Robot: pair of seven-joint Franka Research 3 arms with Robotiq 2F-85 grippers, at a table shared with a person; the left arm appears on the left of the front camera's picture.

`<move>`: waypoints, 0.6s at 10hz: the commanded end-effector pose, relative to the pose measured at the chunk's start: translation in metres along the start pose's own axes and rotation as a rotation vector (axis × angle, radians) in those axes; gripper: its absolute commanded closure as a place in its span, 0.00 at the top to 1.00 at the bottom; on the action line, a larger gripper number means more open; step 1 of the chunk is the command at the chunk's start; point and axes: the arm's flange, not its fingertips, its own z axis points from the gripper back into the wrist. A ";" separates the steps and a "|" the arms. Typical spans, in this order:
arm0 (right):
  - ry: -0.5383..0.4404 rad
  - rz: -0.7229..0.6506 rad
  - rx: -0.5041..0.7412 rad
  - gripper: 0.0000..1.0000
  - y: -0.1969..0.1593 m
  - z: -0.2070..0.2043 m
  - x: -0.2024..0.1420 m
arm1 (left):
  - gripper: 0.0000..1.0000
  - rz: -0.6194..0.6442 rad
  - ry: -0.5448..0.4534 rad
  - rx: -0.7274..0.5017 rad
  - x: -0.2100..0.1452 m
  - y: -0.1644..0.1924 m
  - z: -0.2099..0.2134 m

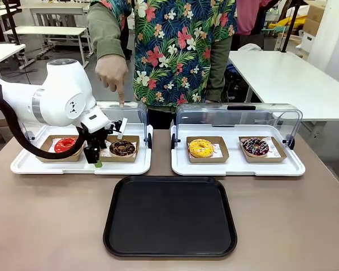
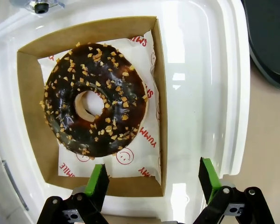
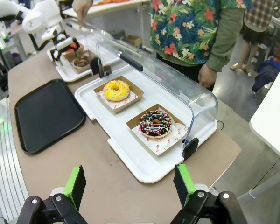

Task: Move the second donut from the left to the tray.
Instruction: Pick up the Paper togo box containing the Donut indicated by the person and place it on the Handle tray.

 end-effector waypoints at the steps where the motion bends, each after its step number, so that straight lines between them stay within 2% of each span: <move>1: -0.035 0.028 -0.004 1.00 -0.003 -0.001 0.001 | 0.89 0.013 0.005 0.005 0.001 0.005 -0.004; 2: -0.035 0.028 -0.004 1.00 -0.003 -0.001 0.001 | 0.41 0.008 0.014 0.002 0.002 0.004 -0.003; 3: -0.035 0.028 -0.004 1.00 -0.003 -0.001 0.001 | 0.30 0.006 0.014 0.002 0.002 0.004 -0.002; 4: -0.035 0.028 -0.004 1.00 -0.003 -0.001 0.001 | 0.00 0.002 0.012 -0.002 0.002 0.003 -0.002; 6: -0.035 0.028 -0.004 1.00 -0.003 -0.001 0.001 | 0.00 -0.002 0.010 -0.005 0.004 0.001 0.000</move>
